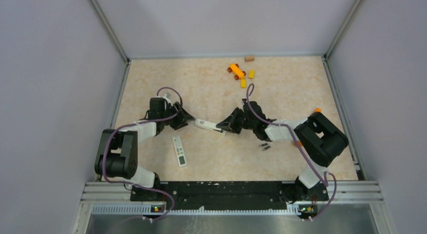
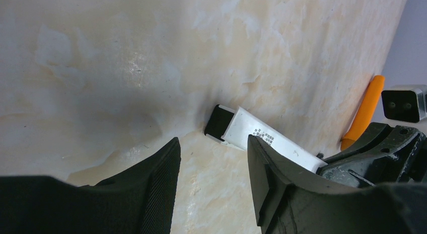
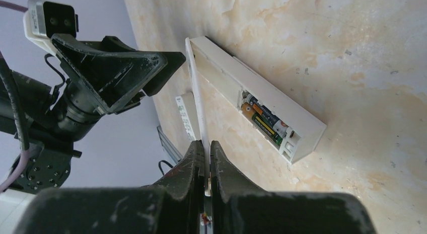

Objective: Load the batteries into the remote control
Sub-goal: Load the battery cover into the remote control.

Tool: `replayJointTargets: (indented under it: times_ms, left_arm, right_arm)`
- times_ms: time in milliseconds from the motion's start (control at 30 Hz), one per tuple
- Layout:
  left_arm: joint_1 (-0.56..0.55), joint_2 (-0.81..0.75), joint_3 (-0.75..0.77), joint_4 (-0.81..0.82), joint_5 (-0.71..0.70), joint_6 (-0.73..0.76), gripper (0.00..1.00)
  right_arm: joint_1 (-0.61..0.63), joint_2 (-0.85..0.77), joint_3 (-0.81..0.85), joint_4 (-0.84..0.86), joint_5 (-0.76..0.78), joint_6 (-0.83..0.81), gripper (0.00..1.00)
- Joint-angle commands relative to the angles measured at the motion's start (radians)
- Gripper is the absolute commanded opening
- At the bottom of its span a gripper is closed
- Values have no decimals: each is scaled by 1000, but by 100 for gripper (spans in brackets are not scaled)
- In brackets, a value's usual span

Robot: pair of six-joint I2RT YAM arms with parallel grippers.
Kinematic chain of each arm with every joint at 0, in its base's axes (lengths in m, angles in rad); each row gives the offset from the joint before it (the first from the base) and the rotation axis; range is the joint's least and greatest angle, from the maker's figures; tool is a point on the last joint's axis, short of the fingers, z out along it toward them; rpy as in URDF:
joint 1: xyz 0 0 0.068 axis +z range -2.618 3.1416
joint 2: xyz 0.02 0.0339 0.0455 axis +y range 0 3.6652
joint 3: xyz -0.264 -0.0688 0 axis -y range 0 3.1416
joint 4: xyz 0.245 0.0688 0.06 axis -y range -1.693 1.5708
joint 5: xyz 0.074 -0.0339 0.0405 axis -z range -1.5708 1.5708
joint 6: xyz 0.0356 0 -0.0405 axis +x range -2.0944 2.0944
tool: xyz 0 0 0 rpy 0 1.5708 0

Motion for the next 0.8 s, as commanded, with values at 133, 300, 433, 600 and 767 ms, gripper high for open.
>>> replayJointTargets:
  times_ms: [133,300,433,600,767]
  left_arm:
    - [3,-1,10,30,17,18,55]
    - [3,-12,13,28,25,18,57]
    - [3,-9,15,29,34,18,57]
    - [3,-3,15,36,42,13,56]
    - [3,3,20,36,46,13,53]
  right_arm:
    - [-13,-37,11,96,-78,-87,0]
    - [-21,-70,27,79,-89,-122,0]
    - [-30,-84,16,58,-95,-134,0]
    - [-42,-72,12,33,-100,-136,0]
    - [-53,-38,44,-4,-131,-140,0]
